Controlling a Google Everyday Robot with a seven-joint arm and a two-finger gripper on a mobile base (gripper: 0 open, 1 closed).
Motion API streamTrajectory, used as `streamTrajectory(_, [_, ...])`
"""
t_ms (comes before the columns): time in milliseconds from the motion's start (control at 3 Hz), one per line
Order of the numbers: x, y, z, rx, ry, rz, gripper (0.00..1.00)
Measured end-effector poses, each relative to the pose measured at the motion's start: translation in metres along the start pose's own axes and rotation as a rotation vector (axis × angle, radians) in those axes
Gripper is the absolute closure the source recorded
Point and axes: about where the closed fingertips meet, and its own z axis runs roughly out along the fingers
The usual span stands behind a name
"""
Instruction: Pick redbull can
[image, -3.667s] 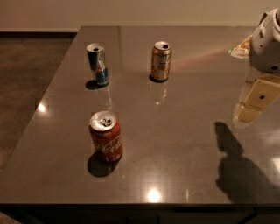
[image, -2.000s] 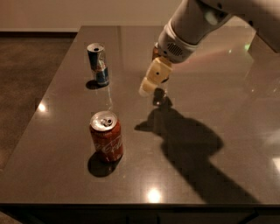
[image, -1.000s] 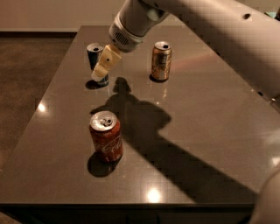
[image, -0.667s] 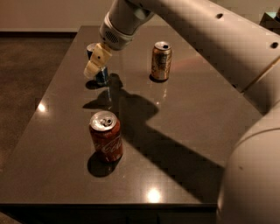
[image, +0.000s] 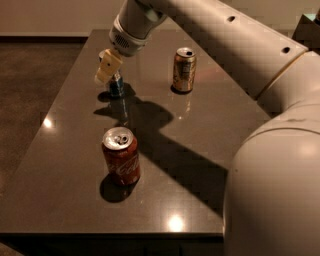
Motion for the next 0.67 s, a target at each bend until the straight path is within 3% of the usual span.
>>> streamTrajectory(667, [-0.0038, -0.0095, -0.0036, -0.038, -0.004, 0.027, 0.65])
